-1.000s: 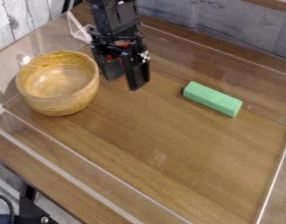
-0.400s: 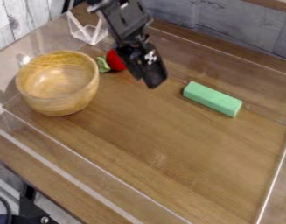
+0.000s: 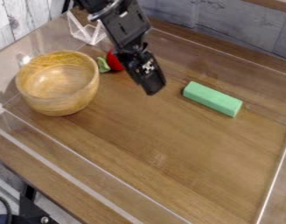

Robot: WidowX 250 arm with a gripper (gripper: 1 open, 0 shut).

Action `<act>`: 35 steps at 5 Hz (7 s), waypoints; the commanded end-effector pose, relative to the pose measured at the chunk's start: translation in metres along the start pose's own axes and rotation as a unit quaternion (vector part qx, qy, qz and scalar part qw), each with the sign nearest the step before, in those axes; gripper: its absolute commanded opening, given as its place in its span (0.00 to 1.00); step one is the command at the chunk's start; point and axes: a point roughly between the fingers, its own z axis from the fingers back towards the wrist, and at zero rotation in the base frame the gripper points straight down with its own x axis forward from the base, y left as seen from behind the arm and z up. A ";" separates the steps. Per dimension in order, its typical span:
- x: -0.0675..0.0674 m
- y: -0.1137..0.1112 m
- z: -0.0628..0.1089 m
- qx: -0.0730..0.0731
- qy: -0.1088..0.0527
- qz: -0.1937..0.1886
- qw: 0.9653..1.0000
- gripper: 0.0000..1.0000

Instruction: Remove the green stick from the brown bowl and put it on the table

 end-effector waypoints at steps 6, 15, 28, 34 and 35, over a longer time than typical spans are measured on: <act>0.004 0.041 0.002 0.136 -0.021 -0.007 0.990 1.00; 0.014 0.043 0.004 0.148 -0.013 0.031 0.988 0.00; -0.073 0.017 -0.007 0.077 -0.044 0.222 0.971 1.00; -0.068 0.005 -0.046 0.067 -0.044 0.252 0.964 0.00; -0.071 0.001 -0.042 0.069 -0.041 0.259 0.963 0.00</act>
